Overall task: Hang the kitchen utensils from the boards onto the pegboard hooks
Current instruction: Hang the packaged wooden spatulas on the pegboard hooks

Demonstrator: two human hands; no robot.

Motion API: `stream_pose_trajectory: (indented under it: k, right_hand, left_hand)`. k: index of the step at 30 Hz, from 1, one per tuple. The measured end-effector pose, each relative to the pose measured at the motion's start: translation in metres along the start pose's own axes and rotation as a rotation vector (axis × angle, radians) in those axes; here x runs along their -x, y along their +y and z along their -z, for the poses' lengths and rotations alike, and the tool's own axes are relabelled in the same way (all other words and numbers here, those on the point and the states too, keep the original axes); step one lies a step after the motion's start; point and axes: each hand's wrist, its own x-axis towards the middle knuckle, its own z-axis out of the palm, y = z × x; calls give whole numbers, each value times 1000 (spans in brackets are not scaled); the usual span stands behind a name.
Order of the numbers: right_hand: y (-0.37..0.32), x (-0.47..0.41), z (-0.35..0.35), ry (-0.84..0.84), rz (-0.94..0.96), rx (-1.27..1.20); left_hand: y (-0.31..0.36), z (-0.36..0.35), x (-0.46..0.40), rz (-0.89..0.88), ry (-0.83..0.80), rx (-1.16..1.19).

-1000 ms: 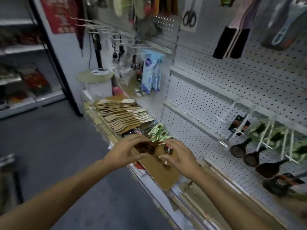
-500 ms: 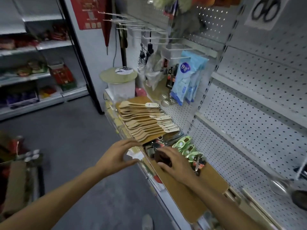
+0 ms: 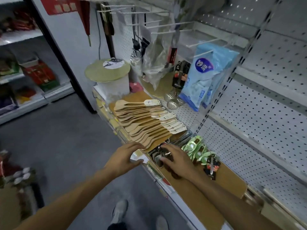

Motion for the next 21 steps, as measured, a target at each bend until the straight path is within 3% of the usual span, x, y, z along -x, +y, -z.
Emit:
stream_pose_trajectory:
  k: [9, 12, 17, 21]
  right_hand:
    - [9, -86, -60, 101, -355, -31]
    - [27, -122, -85, 134, -510, -46]
    - [91, -188, -135, 207, -774, -210]
    - [163, -239, -177, 234, -964, -346]
  left_hand:
    - [-108, -14, -111, -172, -183, -46]
    - [-138, -33, -154, -147, -265, -33]
    - [-180, -99, -227, -62, -404, -40]
    - [-209, -162, -282, -27, -412, -42]
